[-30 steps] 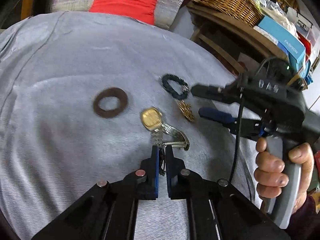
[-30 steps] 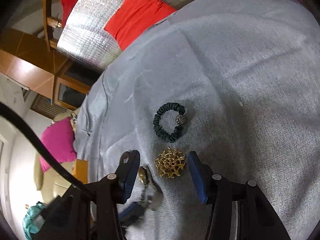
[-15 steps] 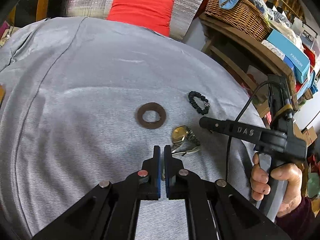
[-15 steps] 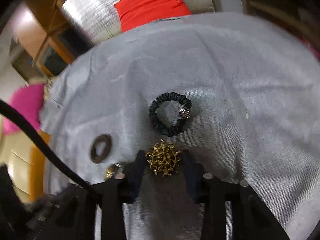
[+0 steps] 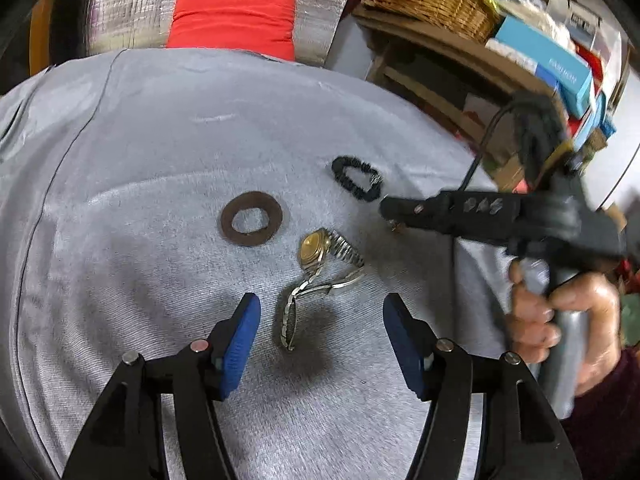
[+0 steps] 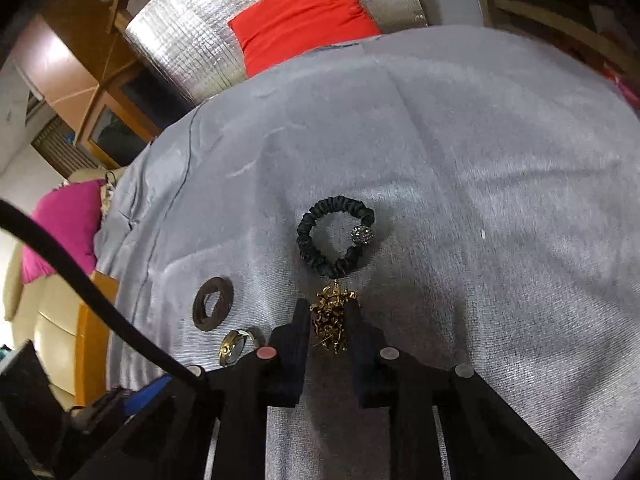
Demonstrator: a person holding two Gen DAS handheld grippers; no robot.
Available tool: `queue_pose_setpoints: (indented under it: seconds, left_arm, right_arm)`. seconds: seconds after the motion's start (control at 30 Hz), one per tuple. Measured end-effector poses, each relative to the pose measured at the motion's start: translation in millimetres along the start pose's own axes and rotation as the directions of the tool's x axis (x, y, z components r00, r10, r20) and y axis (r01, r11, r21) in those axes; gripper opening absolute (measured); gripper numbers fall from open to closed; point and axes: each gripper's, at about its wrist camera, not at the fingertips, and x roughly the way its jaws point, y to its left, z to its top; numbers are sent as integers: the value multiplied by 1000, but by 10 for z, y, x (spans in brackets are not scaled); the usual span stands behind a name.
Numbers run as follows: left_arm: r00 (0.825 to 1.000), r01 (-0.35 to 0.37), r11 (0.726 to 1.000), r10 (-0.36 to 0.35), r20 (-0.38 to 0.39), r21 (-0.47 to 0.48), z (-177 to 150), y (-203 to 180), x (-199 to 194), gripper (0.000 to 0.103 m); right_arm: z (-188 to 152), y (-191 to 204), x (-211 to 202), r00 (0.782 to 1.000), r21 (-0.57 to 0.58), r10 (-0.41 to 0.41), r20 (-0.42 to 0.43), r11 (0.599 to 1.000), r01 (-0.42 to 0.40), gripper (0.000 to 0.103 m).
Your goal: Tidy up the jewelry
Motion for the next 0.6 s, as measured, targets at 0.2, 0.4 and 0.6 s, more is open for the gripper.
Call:
queue_pose_setpoints:
  seconds: [0.2, 0.4, 0.6]
  left_arm:
    - [998, -52, 996, 55, -40, 70, -22, -108, 194, 6]
    - [1000, 7, 999, -6, -31, 34, -21, -107, 152, 6]
    - [997, 71, 997, -71, 24, -24, 15, -11, -45, 5]
  right_arm:
    - [38, -300, -16, 998, 115, 41, -37, 993, -36, 20]
    - [49, -374, -32, 997, 171, 79, -27, 983, -73, 35]
    - [35, -374, -28, 996, 202, 86, -15, 976, -81, 17]
